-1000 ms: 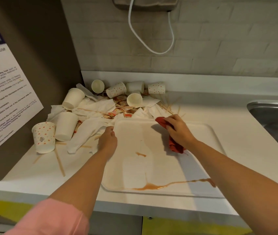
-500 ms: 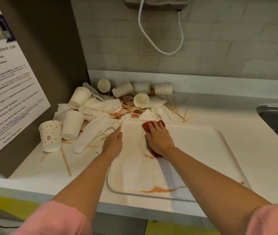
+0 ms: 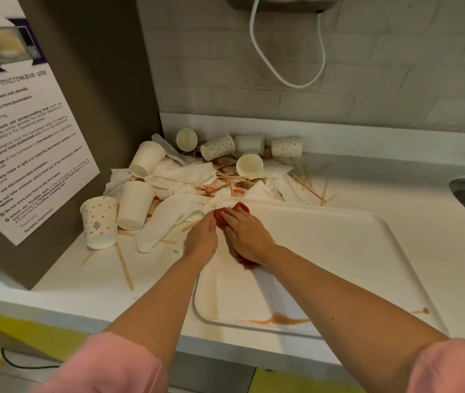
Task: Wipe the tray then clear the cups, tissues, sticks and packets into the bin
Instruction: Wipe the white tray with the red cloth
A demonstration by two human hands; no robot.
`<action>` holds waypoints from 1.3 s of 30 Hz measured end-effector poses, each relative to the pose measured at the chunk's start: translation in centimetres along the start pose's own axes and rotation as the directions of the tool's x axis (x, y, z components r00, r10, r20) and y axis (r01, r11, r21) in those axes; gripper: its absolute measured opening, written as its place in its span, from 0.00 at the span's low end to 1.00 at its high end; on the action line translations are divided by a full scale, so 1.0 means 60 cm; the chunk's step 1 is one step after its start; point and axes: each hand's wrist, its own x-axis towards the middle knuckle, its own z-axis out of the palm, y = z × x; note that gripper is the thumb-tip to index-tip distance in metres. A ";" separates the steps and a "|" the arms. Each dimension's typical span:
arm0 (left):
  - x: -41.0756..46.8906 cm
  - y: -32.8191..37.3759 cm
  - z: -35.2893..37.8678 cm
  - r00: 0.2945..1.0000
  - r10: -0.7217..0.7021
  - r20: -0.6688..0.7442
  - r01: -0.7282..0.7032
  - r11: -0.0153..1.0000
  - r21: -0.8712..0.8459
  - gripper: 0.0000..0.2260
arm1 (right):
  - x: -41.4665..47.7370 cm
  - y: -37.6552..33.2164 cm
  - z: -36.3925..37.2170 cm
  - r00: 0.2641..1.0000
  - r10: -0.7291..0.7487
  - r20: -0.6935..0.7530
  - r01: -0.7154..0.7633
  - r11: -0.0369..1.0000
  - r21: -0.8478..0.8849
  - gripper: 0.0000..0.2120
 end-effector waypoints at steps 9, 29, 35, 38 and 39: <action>-0.010 0.006 -0.003 0.998 0.056 -0.001 -0.056 0.998 0.023 0.18 | -0.073 0.028 0.000 0.984 -0.157 0.085 0.156 0.988 0.013 0.22; -0.021 0.017 -0.002 0.999 0.039 -0.034 -0.037 0.998 0.051 0.17 | -0.229 0.178 -0.050 0.971 0.233 -0.059 -0.229 0.970 0.078 0.20; -0.026 0.022 -0.003 0.998 0.012 -0.054 -0.010 1.000 0.030 0.17 | -0.195 0.138 -0.032 0.929 0.337 -0.149 -0.324 0.940 0.107 0.20; -0.027 0.023 -0.004 0.998 0.001 -0.061 0.001 1.000 0.020 0.17 | -0.174 0.097 -0.028 0.964 0.256 -0.075 -0.245 0.961 0.131 0.21; -0.027 0.023 -0.004 0.998 0.000 -0.064 0.001 1.000 0.023 0.17 | -0.167 0.081 -0.027 0.979 0.202 -0.039 -0.194 0.970 0.146 0.21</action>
